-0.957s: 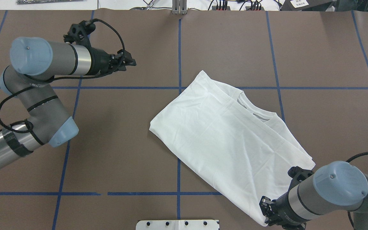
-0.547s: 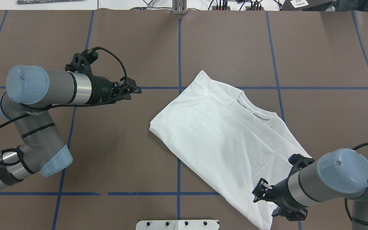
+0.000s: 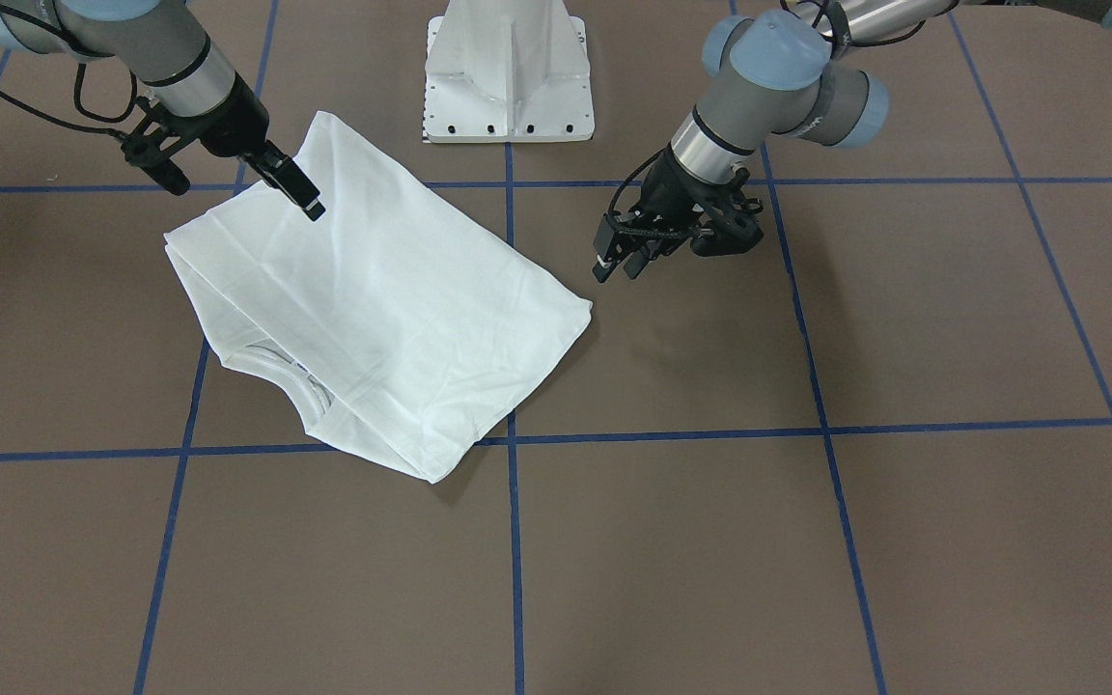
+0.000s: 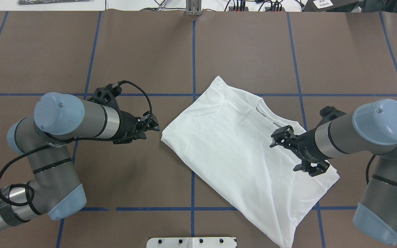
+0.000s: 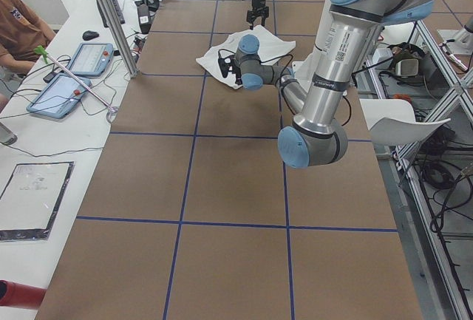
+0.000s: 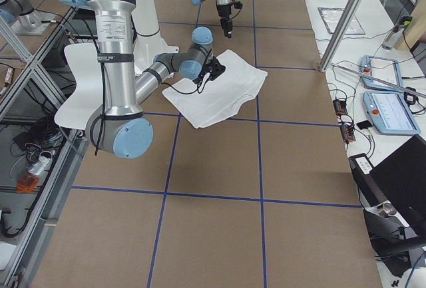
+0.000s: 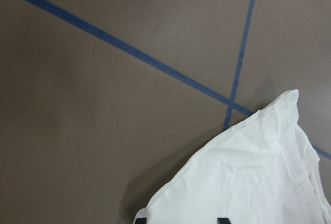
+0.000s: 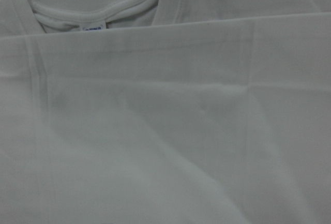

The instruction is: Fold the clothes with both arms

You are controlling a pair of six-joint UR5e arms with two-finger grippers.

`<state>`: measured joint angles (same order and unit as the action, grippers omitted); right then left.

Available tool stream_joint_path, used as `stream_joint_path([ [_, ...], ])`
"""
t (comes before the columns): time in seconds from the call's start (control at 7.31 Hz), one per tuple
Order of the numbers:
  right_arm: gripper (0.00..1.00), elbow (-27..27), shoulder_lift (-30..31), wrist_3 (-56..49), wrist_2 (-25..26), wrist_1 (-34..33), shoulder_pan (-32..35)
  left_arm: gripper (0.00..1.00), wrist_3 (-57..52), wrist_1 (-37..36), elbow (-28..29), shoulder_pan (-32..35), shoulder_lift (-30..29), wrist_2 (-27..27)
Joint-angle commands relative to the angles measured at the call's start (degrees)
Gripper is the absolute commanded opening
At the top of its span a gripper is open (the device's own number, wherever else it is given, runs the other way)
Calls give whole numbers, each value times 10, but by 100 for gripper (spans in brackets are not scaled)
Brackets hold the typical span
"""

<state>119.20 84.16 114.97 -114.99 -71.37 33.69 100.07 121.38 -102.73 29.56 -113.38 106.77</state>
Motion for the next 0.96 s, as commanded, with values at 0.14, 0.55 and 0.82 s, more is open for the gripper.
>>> stream_joint_path([
  [0.14, 100, -35, -20, -28, 0, 0, 30, 60, 14, -26, 40, -33, -32, -33],
  [0.55, 100, -38, -18, -28, 0, -1, 23, 59, 8, -25, 61, -33, -42, -42],
  [0.82, 100, -40, -18, -28, 0, -1, 21, 57, 10, -23, 63, -34, -52, -42],
])
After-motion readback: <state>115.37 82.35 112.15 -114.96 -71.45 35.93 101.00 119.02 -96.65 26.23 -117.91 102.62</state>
